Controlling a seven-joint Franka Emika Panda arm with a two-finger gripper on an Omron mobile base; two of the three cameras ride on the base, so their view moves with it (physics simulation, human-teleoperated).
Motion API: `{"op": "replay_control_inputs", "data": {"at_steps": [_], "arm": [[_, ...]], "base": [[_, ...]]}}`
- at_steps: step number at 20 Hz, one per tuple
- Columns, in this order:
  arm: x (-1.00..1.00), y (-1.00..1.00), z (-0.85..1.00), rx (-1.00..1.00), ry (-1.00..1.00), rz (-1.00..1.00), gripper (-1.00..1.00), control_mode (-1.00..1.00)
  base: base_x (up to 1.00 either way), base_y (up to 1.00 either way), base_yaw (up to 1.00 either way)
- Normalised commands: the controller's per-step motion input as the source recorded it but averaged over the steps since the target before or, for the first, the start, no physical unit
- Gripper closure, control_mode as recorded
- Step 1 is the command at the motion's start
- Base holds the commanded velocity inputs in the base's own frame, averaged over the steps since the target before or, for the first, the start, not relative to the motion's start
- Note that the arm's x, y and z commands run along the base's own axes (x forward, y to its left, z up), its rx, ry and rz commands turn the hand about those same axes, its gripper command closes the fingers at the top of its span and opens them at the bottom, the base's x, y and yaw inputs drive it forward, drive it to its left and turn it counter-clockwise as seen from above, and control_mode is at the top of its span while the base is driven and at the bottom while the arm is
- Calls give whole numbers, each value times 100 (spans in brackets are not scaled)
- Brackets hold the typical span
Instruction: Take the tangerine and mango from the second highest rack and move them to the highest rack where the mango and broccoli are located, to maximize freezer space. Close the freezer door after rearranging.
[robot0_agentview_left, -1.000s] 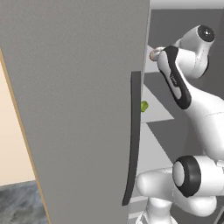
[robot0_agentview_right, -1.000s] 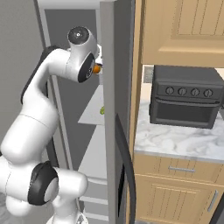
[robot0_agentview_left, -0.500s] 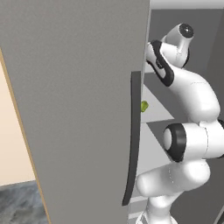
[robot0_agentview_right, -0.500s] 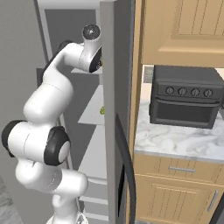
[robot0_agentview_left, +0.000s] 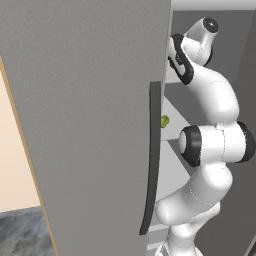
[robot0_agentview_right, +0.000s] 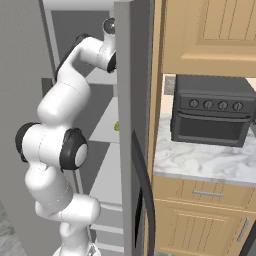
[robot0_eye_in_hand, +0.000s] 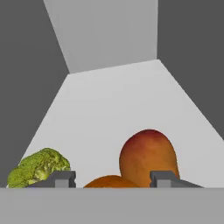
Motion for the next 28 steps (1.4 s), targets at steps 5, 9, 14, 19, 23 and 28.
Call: {"op": "replay_control_inputs", "data": {"at_steps": [5, 9, 14, 19, 23, 28], "arm": [[0, 7, -1, 0, 0, 9, -100, -100], [0, 24, 0, 0, -2, 7, -100, -100], [-53, 8, 28, -1, -5, 2, -100, -100], [-100, 21, 2, -17, 0, 2, -100, -100], [-100, 14, 4, -15, 0, 1, -100, -100], [-100, 11, 0, -9, 0, 2, -100, -100]], "base": [[0, 0, 0], [0, 0, 0], [0, 0, 0], [0, 0, 0], [0, 0, 0], [0, 0, 0]]}}
